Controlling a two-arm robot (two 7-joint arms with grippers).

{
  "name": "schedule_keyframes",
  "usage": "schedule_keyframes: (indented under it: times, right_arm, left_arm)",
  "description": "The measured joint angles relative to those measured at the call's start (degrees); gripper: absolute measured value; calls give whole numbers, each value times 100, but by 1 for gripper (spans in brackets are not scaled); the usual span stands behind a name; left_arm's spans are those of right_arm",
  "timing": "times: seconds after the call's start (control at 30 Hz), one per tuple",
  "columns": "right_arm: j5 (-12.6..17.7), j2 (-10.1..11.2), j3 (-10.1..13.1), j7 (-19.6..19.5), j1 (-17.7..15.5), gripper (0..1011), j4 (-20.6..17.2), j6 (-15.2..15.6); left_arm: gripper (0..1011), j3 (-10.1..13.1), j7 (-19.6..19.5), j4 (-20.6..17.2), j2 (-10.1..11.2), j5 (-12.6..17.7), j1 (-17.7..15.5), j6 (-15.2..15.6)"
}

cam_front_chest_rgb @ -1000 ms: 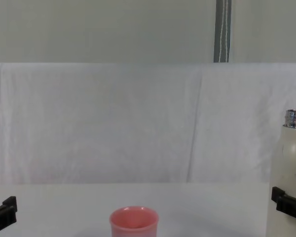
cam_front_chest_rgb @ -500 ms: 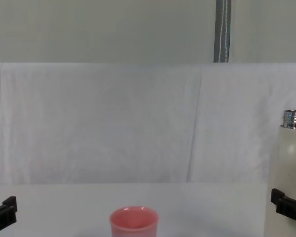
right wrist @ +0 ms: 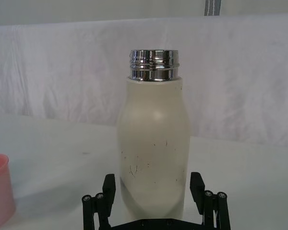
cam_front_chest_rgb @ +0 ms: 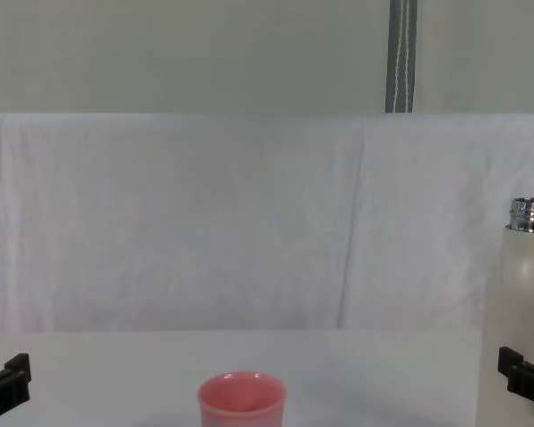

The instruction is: Grasp the thermos with one hand and pour water into the cup lid.

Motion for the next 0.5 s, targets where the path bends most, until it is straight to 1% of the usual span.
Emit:
schedule_keyframes:
  times: [0.3,0.5]
  right_arm:
    - [-14,18,46,-34,-134,1000,-132,10]
    - [-38,39,77,-51,-283,1000,-264,6]
  left_arm:
    - [1001,0,0,0,0,0,0,0]
    - [1001,0,0,0,0,0,0,0]
